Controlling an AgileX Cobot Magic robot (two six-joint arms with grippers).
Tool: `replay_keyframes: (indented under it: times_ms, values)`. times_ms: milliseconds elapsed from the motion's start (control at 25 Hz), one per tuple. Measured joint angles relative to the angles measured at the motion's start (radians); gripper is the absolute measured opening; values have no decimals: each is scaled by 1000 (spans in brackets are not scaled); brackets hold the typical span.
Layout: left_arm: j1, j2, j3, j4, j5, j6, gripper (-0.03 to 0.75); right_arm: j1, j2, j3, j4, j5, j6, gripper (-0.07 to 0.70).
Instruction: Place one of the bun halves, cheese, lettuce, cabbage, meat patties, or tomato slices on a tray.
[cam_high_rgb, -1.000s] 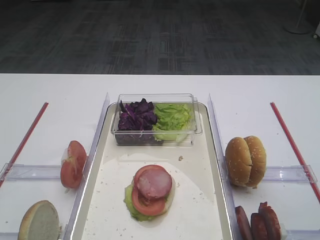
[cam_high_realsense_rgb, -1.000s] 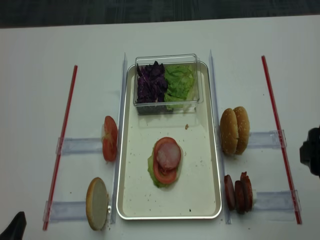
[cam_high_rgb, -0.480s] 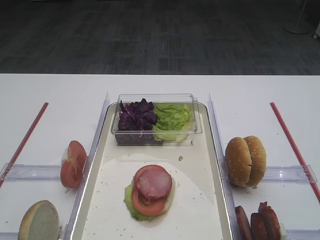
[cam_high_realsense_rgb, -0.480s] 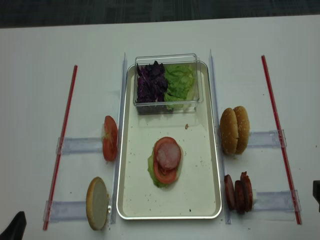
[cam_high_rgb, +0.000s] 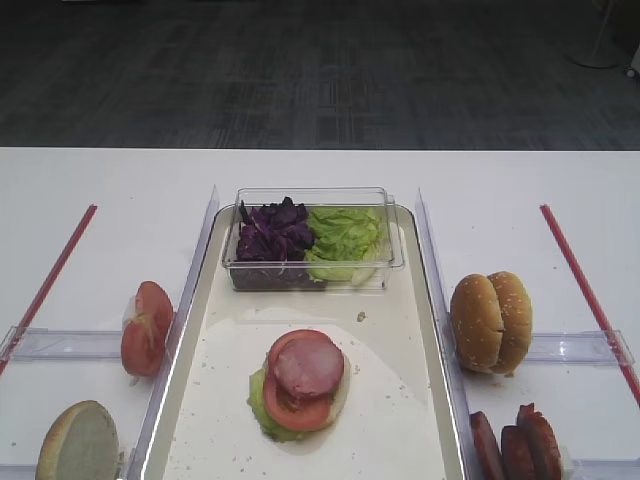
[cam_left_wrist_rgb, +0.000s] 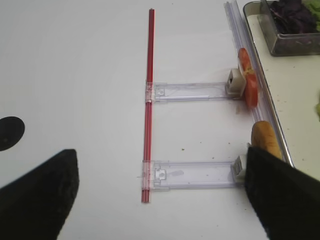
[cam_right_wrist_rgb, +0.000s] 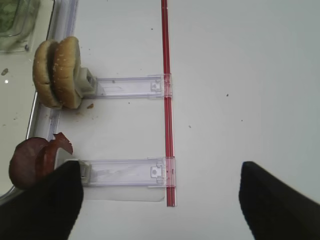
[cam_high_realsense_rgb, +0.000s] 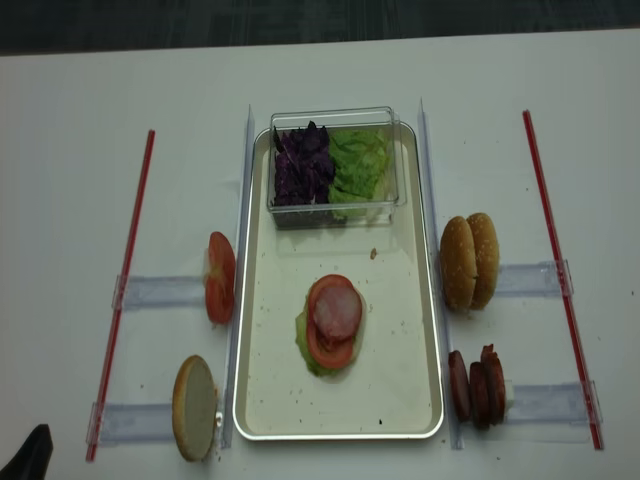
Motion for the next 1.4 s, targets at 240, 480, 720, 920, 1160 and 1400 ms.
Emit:
replay_keyframes:
  times_ms: [240,480,720,920,1160,1400]
  values:
    - [0,0,0,0,0,0,618,0,-68,0,40,0,-60,647]
    - [0,0,0,0,0,0,618,0,-82,0,43,0,-66,686]
    - [0,0,0,0,0,0,618,0,-128,0,43,0,-73,692]
    - [0,0,0,0,0,0,618,0,-205,0,43,0,-73,692]
    - [0,0,0,0,0,0,618,0,-240,0,35,2,-54,692]
    - [0,0,0,0,0,0,618,0,-240,0,26,2,-43,692]
